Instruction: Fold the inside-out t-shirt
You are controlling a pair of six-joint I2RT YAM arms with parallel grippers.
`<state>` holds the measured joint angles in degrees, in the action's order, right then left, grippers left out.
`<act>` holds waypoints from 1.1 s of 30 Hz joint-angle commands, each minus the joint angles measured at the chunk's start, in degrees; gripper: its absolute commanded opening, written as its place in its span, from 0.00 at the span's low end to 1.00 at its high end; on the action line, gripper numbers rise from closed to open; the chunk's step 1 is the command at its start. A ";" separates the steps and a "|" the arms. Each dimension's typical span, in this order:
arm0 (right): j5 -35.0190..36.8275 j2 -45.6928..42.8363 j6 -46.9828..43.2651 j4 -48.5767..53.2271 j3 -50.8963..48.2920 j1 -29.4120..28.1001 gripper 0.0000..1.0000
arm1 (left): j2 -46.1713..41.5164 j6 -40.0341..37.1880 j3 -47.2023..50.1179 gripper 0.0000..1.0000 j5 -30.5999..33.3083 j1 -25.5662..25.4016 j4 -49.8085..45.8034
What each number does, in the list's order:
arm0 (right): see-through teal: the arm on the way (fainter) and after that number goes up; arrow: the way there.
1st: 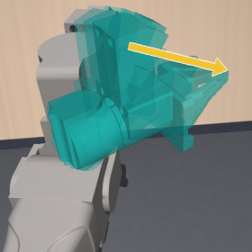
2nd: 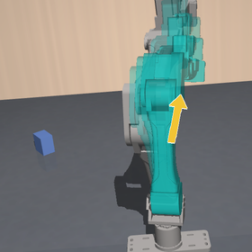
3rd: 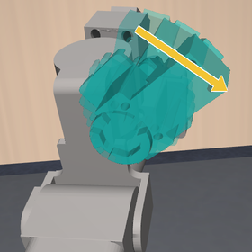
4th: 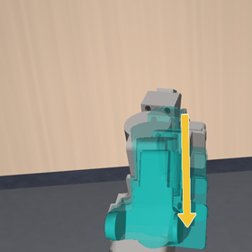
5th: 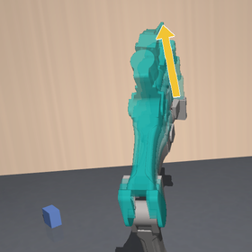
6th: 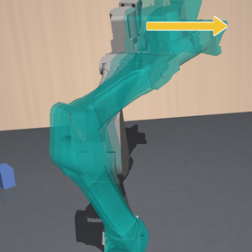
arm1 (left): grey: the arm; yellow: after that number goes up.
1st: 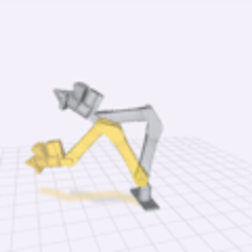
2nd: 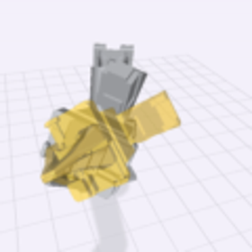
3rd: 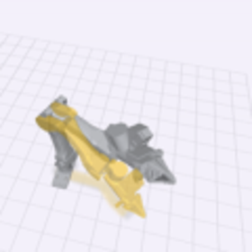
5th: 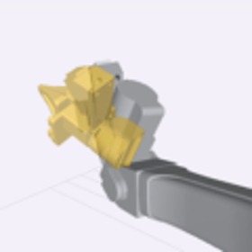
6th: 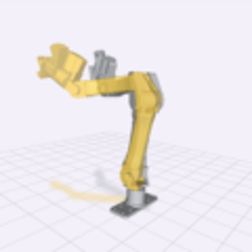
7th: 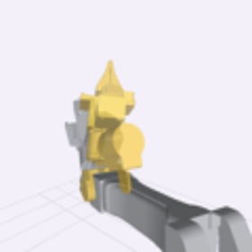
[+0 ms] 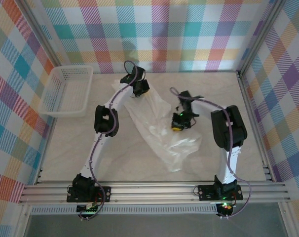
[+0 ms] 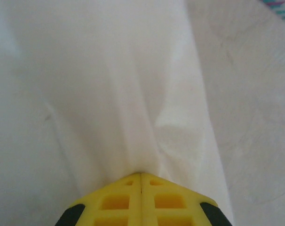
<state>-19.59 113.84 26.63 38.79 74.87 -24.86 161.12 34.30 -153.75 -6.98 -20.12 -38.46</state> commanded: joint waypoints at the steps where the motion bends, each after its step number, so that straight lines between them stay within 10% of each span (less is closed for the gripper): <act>1: -7.69 -3.33 5.81 -2.58 -2.89 -9.39 0.12 | 0.75 4.71 -3.17 0.00 -4.95 0.09 -0.33; 6: 2.31 -9.95 7.56 -5.00 -4.22 -13.44 0.14 | -9.59 -0.75 2.30 0.00 -7.33 0.38 -2.99; 15: 10.05 -21.60 9.32 -12.46 -16.59 -12.14 0.16 | -48.41 -6.27 55.99 0.00 -1.55 6.92 10.86; 19: 8.08 -20.00 9.58 -14.24 -16.29 -12.10 0.16 | -53.27 -10.04 66.26 0.00 3.41 7.46 8.05; 33: 6.18 -1.75 8.51 -13.04 -1.21 -12.15 0.13 | -49.51 -3.25 84.49 0.00 -9.28 4.47 31.23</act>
<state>-13.47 109.06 35.33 25.28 70.87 -37.15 110.48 29.12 -69.54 -12.91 -13.39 -15.35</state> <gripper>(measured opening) 0.133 0.050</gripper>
